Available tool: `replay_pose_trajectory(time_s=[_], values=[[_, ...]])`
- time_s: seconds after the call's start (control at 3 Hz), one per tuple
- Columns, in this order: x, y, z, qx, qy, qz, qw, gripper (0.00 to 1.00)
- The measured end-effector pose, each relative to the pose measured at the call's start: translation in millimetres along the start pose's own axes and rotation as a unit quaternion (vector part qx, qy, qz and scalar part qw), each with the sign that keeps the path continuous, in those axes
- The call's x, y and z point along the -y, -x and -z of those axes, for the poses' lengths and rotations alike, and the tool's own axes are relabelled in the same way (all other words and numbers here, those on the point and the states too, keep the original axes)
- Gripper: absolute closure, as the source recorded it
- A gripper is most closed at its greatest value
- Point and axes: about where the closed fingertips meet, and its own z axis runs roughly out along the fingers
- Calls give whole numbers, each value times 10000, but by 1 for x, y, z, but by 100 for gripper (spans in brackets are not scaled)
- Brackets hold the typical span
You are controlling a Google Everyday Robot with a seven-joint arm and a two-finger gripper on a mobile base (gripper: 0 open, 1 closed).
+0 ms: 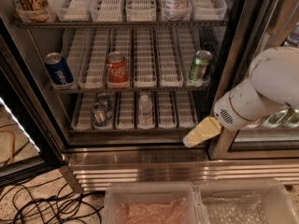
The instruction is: Pick green can from middle shelf of fridge
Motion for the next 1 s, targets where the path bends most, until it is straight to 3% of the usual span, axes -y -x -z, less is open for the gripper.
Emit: replay_pose_trajectory(time_s=[0.33,0.67,1.0], values=[[-1,4,-6,85,-66,-38,9999,0],[4,15,-25,475,-100,-610,9970,0],[25,41,-35,1113,-303,-1204,9860,0]])
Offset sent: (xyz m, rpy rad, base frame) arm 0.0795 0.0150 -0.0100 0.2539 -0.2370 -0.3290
